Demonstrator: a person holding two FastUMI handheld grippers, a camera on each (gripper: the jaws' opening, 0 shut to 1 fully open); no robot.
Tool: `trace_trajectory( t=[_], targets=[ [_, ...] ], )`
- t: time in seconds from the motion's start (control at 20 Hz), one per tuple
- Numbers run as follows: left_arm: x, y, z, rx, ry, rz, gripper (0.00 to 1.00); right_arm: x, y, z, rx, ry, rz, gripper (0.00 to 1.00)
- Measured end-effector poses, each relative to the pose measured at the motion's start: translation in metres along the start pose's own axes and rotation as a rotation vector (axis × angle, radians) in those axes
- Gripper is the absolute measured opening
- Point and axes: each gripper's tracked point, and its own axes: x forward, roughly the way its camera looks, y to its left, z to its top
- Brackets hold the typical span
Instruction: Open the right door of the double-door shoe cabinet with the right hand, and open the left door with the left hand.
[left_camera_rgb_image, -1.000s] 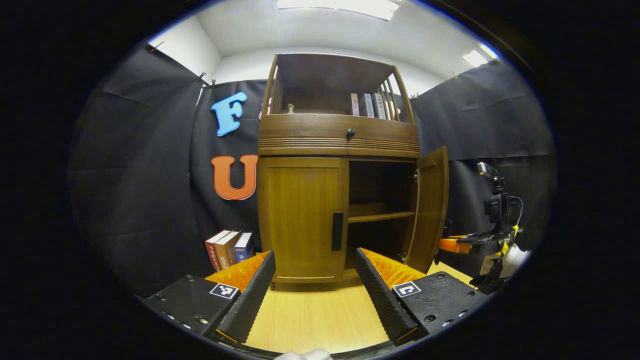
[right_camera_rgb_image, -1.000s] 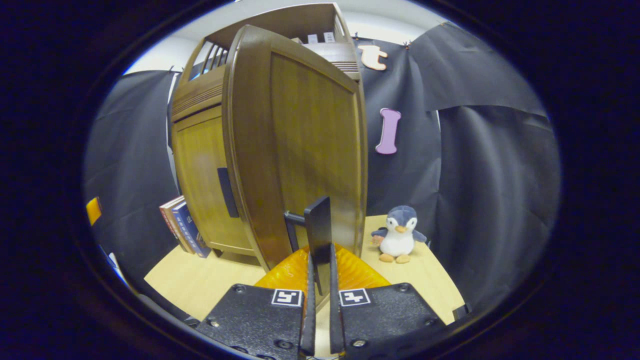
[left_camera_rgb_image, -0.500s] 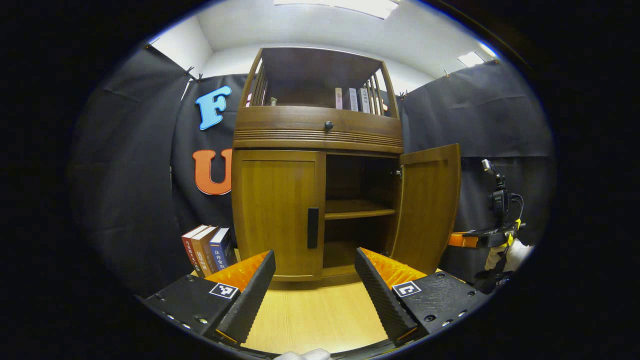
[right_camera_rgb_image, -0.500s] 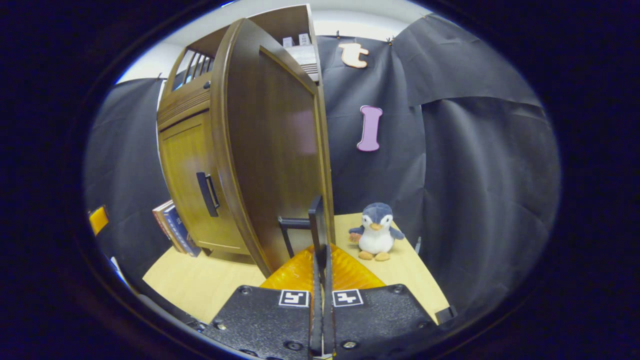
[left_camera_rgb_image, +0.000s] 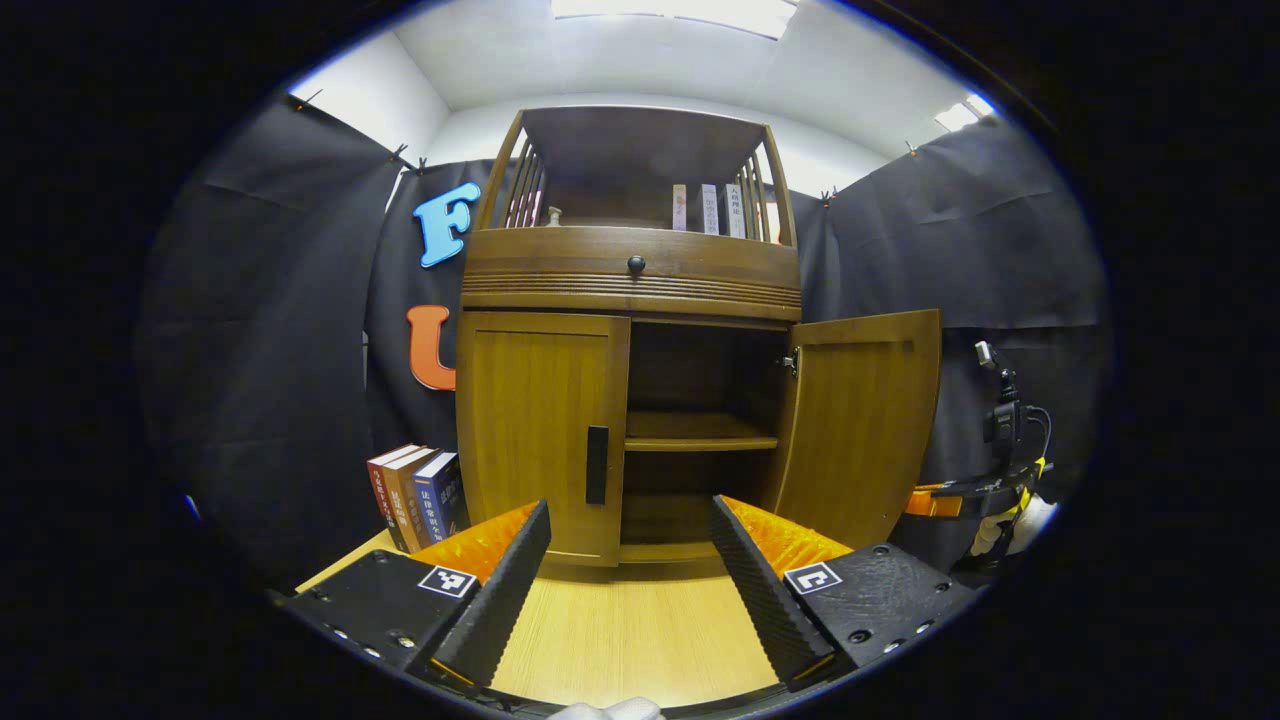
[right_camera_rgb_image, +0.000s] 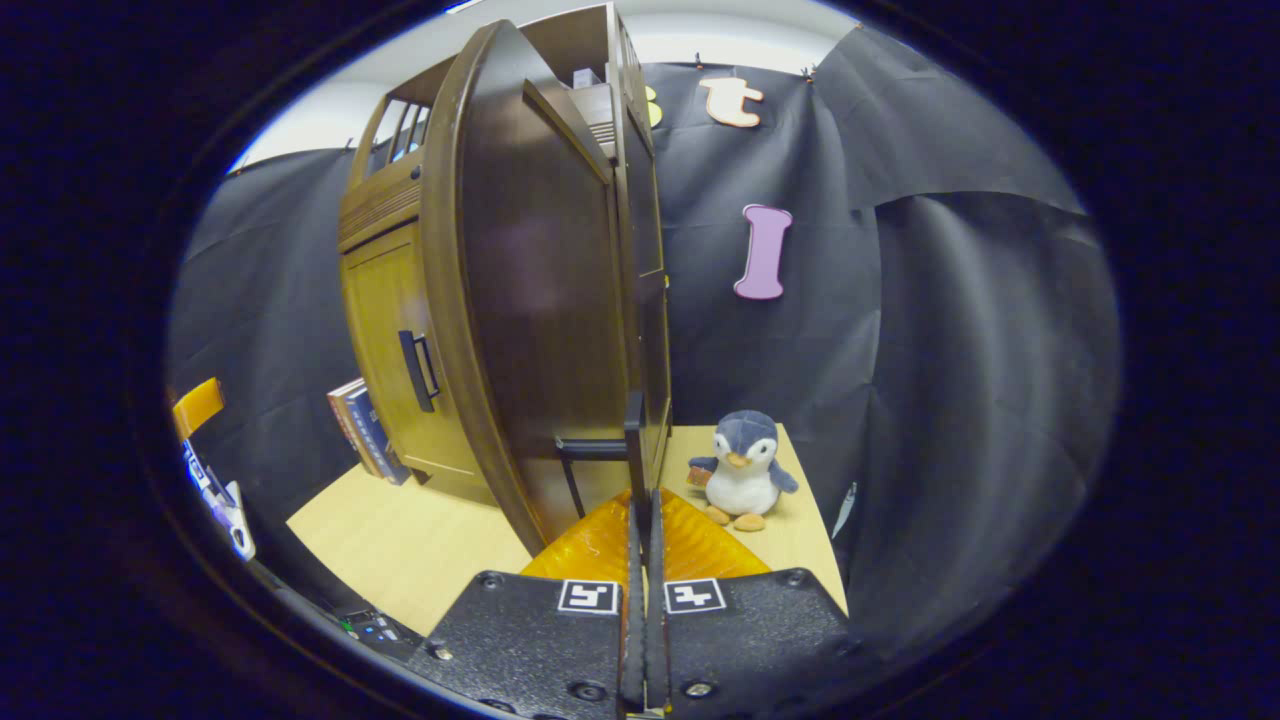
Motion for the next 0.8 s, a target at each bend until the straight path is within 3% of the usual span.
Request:
trace_trajectory(
  t=[0.25, 0.5, 0.7, 0.8],
  targets=[
    [-0.023, -0.02, -0.002, 0.016, -0.007, 0.113, 0.96, -0.002, -0.01, 0.0, -0.043, 0.004, 0.109, 0.04],
    [-0.042, -0.042, 0.006, 0.012, -0.003, 0.174, 0.96, -0.008, -0.011, -0.005, -0.07, 0.043, 0.235, 0.07],
    [-0.043, -0.044, 0.014, 0.034, 0.008, 0.192, 0.96, -0.034, -0.037, -0.023, -0.149, 0.055, 0.222, 0.13],
    [-0.036, -0.041, 0.017, 0.048, 0.012, 0.191, 0.96, -0.051, -0.048, -0.032, -0.156, 0.073, 0.216, 0.26]
  ],
)
